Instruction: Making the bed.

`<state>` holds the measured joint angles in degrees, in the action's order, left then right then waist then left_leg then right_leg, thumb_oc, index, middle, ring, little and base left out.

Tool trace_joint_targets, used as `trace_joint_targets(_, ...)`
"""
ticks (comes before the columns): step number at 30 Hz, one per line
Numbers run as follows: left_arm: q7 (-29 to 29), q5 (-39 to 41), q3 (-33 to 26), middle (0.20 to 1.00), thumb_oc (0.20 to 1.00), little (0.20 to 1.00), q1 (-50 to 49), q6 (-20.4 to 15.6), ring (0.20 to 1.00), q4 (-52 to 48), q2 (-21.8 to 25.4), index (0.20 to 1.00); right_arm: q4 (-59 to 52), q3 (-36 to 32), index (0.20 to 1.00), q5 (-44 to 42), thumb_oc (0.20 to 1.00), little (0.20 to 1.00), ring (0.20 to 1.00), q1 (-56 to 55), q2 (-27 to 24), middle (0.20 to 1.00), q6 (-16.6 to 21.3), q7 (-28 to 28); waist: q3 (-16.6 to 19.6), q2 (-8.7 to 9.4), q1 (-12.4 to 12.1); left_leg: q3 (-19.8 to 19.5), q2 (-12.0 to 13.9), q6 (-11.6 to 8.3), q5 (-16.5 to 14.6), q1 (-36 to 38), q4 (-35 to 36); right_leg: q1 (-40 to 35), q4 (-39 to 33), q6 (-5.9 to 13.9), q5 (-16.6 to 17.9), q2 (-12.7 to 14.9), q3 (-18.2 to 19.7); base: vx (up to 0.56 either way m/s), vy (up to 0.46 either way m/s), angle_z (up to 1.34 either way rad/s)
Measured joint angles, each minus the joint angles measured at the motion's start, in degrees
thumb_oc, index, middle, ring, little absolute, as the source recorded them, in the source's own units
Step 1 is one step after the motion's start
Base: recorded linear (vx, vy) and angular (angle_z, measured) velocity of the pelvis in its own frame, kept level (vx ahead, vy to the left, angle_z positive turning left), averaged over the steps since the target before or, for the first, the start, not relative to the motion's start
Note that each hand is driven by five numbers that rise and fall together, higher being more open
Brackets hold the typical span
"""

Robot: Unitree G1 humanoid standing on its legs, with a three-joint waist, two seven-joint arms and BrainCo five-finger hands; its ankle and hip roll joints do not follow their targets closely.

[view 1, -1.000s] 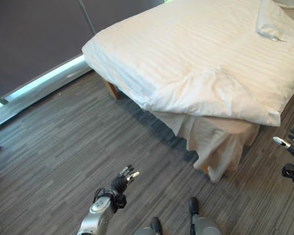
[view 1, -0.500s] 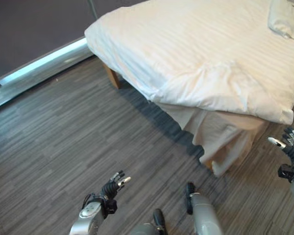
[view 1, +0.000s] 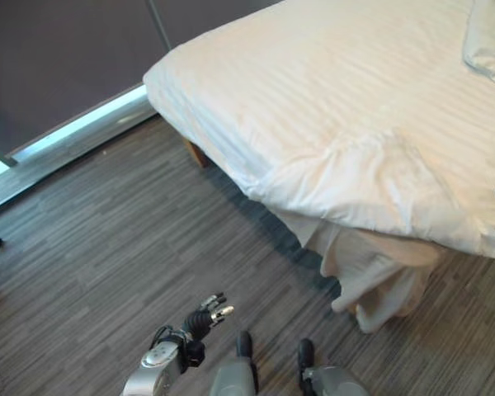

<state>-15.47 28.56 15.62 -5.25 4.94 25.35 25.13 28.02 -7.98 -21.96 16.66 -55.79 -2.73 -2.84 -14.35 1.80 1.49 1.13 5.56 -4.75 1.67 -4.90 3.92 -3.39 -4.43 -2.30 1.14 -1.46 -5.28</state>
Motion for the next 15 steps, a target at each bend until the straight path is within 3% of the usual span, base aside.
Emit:
trace_joint_targets(3,-1.30,0.07,2.78,1.000,1.000,1.000,0.32,0.13,1.000,-1.22,1.91,1.000,5.22,9.36,1.000,3.34,1.000,1.000,1.000,9.01,-5.88,1.000,-0.86,2.02,0.26,-0.53,-0.21,1.61,-0.48,0.54,0.35,2.82,1.14,-1.53,-1.16,-0.35,0.35,-0.76,2.35,0.11,0.146,-0.46)
trace_joint_targets(4,-1.81,0.16,3.05,1.000,1.000,1.000,-0.72,0.03,1.000,-2.75,2.67,1.000,8.36,17.21,1.000,5.82,1.000,1.000,1.000,16.83,-8.31,1.000,-0.87,3.17,0.38,-0.96,-0.24,2.48,-0.70,1.13,0.83,5.25,1.86,-1.53,-1.18,-0.28,0.33,-1.05,3.91,0.10,0.170,-0.68)
trace_joint_targets(7,-2.97,0.48,4.61,1.000,1.000,1.000,0.33,-0.61,1.000,-3.75,3.15,1.000,13.05,25.62,1.000,9.09,1.000,1.000,1.000,26.46,-12.37,1.000,-0.87,4.61,1.10,-3.02,0.08,3.97,-0.32,1.50,1.09,7.16,1.58,-0.91,-1.17,0.38,0.13,-1.86,4.24,0.05,0.156,-0.32)
trace_joint_targets(8,-2.98,0.53,4.19,1.000,1.000,1.000,0.83,-0.79,1.000,-4.40,3.44,1.000,13.50,26.82,1.000,10.11,1.000,1.000,1.000,28.15,-13.07,1.000,-0.83,4.72,0.89,-2.42,-0.34,4.46,-0.94,1.62,1.18,6.78,1.50,-0.39,-1.18,1.19,0.62,-1.13,4.26,0.00,0.177,-0.21)
trace_joint_targets(9,-3.04,0.61,5.00,1.000,1.000,1.000,1.28,-1.06,1.000,-4.37,4.71,1.000,16.57,36.82,1.000,13.28,1.000,1.000,1.000,37.29,-13.45,1.000,-1.03,5.36,1.01,-2.07,-0.33,4.78,-1.91,1.90,1.14,5.69,1.50,1.04,-1.19,2.09,0.93,-0.11,4.33,-0.03,0.121,-0.16)
trace_joint_targets(15,-2.57,1.74,5.50,1.000,1.000,1.000,4.05,-1.79,1.000,-4.18,5.94,1.000,19.91,48.92,1.000,19.71,1.000,1.000,1.000,52.02,-13.17,1.000,-0.20,5.87,0.78,-1.92,-3.41,3.68,-4.63,3.82,2.41,-0.70,1.50,6.84,-1.28,4.48,1.71,2.53,3.76,-0.06,0.102,0.10)
